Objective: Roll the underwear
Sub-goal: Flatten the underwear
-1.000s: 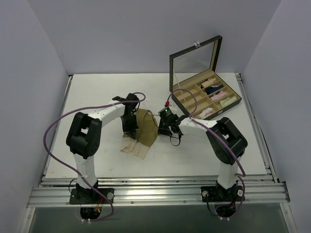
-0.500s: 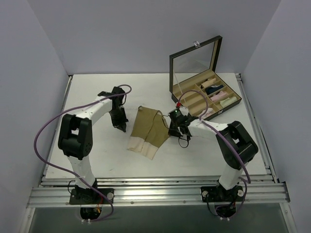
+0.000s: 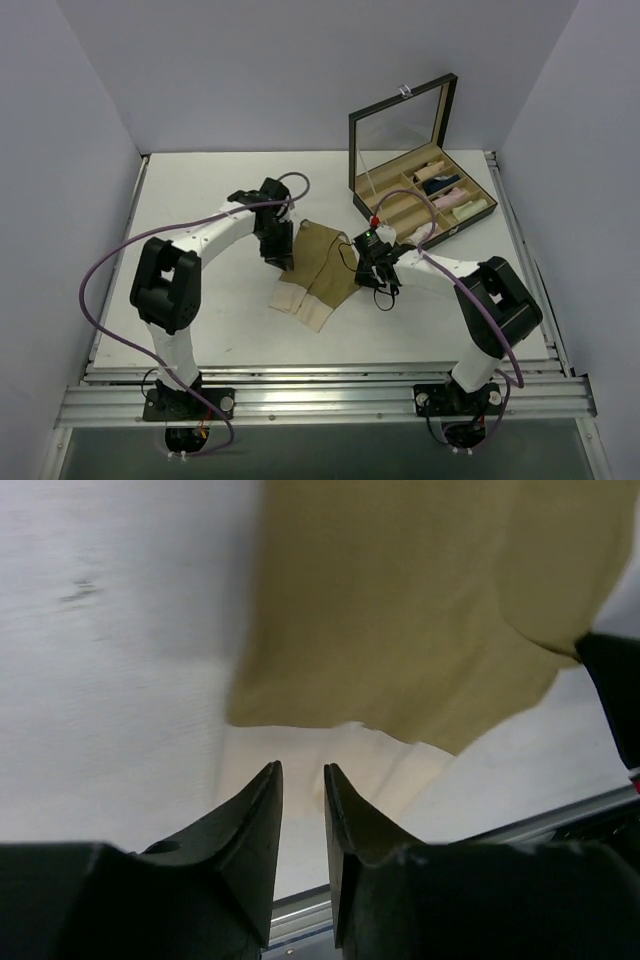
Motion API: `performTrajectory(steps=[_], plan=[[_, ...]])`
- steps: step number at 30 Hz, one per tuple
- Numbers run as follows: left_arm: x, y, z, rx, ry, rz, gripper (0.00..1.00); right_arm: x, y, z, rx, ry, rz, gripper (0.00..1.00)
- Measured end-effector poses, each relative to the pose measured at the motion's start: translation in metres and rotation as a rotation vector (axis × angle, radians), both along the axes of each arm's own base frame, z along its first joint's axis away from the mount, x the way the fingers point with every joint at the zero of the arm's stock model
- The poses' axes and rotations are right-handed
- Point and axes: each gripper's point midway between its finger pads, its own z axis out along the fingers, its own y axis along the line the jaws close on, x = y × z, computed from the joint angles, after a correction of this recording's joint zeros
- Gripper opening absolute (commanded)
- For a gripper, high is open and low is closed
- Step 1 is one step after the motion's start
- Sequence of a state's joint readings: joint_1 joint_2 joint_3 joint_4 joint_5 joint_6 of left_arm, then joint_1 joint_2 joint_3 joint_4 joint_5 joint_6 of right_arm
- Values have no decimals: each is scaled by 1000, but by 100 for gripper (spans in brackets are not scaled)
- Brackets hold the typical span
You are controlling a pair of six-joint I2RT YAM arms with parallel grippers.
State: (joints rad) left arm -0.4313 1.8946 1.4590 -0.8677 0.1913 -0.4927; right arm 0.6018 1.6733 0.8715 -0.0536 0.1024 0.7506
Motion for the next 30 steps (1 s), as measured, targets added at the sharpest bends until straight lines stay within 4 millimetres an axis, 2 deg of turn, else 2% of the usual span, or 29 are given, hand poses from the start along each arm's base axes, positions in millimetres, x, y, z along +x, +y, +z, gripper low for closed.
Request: performTrajectory(steps=[3, 6, 9, 13, 18, 30], plan=[[-12, -45, 12, -25, -49, -145, 36, 0, 0, 0, 0, 0, 0, 0], [-20, -71, 13, -27, -75, -221, 40, 0, 0, 0, 0, 0, 0, 0], [-21, -74, 2, 23, -78, -240, 41, 0, 0, 0, 0, 0, 0, 0], [-19, -68, -19, 108, -74, -236, 42, -1, -1, 0, 4, -4, 0, 0], [-18, -65, -34, 173, -77, -242, 42, -4, -3, 0, 4, -3, 0, 0], [-26, -82, -41, 206, -117, -283, 41, -5, -3, 0, 4, -3, 0, 0]])
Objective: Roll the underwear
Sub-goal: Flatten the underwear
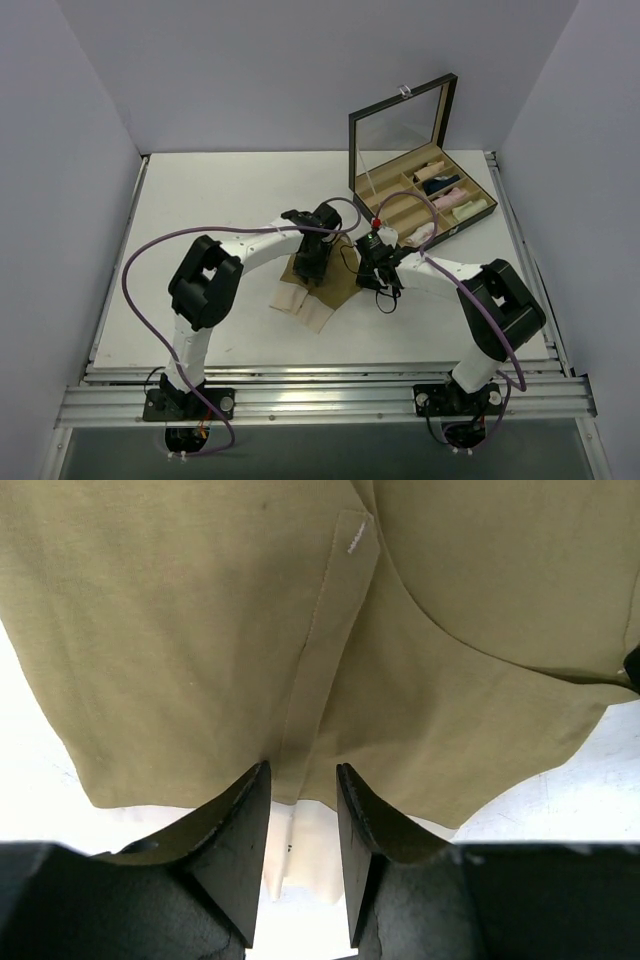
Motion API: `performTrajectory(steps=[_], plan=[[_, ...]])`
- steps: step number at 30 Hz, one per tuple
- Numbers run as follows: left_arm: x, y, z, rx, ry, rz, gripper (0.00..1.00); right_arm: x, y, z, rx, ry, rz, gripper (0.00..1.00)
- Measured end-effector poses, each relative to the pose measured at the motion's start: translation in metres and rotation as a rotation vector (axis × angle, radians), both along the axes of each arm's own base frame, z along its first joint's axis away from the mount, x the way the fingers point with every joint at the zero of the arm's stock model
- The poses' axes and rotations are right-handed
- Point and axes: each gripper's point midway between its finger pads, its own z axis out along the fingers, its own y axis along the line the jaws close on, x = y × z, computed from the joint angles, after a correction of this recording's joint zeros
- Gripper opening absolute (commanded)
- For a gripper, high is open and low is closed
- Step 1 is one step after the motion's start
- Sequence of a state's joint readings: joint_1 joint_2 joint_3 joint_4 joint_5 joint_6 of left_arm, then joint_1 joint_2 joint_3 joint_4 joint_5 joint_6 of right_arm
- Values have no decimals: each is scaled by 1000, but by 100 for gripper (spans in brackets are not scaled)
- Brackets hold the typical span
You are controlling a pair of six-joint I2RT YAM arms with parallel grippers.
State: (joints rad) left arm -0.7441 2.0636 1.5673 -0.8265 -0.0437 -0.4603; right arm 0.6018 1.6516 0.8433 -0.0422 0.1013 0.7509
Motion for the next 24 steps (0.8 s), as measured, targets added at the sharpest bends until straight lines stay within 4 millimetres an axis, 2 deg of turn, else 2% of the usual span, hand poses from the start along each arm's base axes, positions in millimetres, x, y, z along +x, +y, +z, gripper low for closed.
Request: performTrajectory(steps=[4, 10, 13, 16, 24], plan=[[0, 0, -1, 11, -9, 1, 36, 0, 0, 0, 1, -2, 0, 0], [1, 4, -11, 45, -5, 17, 17, -2, -2, 0, 0, -1, -1, 0], [1, 5, -11, 52, -9, 22, 13, -2, -2, 0, 1, -1, -2, 0], [2, 6, -11, 53, -11, 27, 3, -3, -4, 0, 1, 0, -7, 0], [3, 7, -8, 57, -12, 21, 2, -3, -12, 0, 4, 5, -23, 0]])
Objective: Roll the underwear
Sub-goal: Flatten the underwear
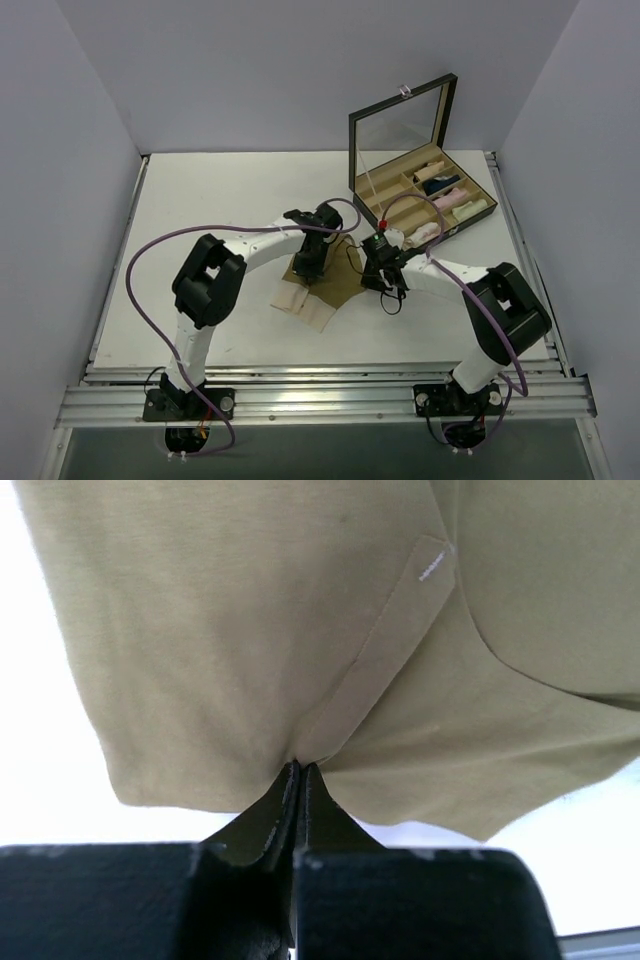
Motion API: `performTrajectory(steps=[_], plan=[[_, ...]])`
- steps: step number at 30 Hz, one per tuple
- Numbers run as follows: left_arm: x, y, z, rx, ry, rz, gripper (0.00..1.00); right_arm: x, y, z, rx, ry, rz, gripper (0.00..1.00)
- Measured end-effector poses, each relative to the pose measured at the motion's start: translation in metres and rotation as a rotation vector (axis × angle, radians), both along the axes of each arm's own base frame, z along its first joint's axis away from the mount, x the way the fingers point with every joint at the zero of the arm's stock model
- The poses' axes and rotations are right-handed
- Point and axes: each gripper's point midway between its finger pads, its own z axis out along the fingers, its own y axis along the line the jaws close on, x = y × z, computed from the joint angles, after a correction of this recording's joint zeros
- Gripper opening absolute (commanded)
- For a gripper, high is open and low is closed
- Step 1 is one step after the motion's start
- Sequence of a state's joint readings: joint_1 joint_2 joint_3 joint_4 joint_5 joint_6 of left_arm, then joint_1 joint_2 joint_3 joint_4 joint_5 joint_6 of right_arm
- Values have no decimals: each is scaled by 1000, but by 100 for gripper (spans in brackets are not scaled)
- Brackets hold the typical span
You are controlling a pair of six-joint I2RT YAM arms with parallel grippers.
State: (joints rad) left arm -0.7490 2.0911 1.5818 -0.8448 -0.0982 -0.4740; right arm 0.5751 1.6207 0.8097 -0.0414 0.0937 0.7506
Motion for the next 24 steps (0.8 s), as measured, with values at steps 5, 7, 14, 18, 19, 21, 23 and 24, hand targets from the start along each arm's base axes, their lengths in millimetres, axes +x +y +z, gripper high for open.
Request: performTrajectory(steps=[5, 7, 14, 18, 19, 21, 23, 24], plan=[[11, 6, 15, -26, -10, 17, 2, -1, -8, 0, 1, 3, -15, 0], [16, 14, 24, -32, -19, 35, 2, -2, -10, 0, -1, 3, -18, 0], [40, 54, 45, -83, -28, 112, 2, -7, -18, 0, -24, 15, -14, 0], [49, 72, 48, -98, -23, 146, 2, -8, -19, 0, -29, 17, -10, 0], [51, 76, 48, -99, -23, 148, 2, -9, -20, 0, -32, 18, -9, 0], [54, 85, 48, -95, -20, 154, 2, -11, -22, 0, -39, 25, -5, 0], [60, 100, 46, -74, -13, 176, 2, -14, -24, 1, -50, 36, -1, 0], [66, 110, 44, -61, -11, 199, 2, -17, -26, 1, -56, 43, 1, 0]])
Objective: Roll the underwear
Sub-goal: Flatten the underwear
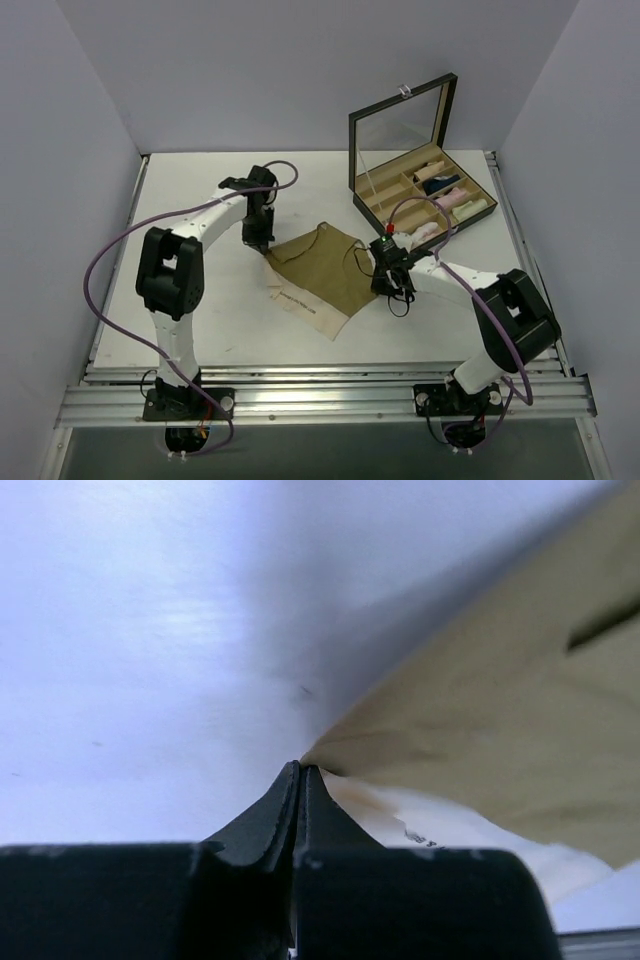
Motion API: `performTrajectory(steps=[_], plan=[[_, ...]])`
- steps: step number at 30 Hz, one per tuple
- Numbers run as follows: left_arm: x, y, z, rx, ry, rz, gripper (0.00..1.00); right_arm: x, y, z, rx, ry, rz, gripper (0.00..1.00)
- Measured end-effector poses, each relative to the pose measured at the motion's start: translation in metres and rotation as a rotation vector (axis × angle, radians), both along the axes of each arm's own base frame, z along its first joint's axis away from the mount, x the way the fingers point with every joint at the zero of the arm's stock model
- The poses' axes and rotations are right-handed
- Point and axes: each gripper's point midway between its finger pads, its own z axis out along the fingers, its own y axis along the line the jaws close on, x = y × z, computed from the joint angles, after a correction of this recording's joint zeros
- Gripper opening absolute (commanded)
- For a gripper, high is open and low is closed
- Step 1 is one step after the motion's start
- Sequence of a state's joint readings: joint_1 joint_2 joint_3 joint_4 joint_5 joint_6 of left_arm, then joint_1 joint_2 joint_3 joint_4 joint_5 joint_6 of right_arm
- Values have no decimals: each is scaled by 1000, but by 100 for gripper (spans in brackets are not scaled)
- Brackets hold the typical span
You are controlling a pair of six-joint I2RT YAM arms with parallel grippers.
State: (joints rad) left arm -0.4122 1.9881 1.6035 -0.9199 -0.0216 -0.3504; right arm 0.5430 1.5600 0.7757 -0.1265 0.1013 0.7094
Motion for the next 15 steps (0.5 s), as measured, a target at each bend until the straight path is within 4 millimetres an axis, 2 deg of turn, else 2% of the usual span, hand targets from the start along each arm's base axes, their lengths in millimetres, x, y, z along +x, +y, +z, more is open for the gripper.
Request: performTrajectory(steps=[4, 6, 7, 10, 15], plan=[[32, 44, -13, 41, 10, 111, 3, -10, -2, 1, -13, 23, 10, 0], [42, 61, -19, 49, 20, 156, 6, -13, 0, 1, -11, 25, 16, 0], [46, 66, -22, 49, 25, 174, 12, -14, 2, 2, -8, 24, 19, 0], [58, 71, -24, 46, 25, 203, 22, -23, 3, 0, -12, 38, 31, 0], [71, 65, -19, 9, 15, 227, 32, -33, -3, -1, -26, 59, 26, 0]])
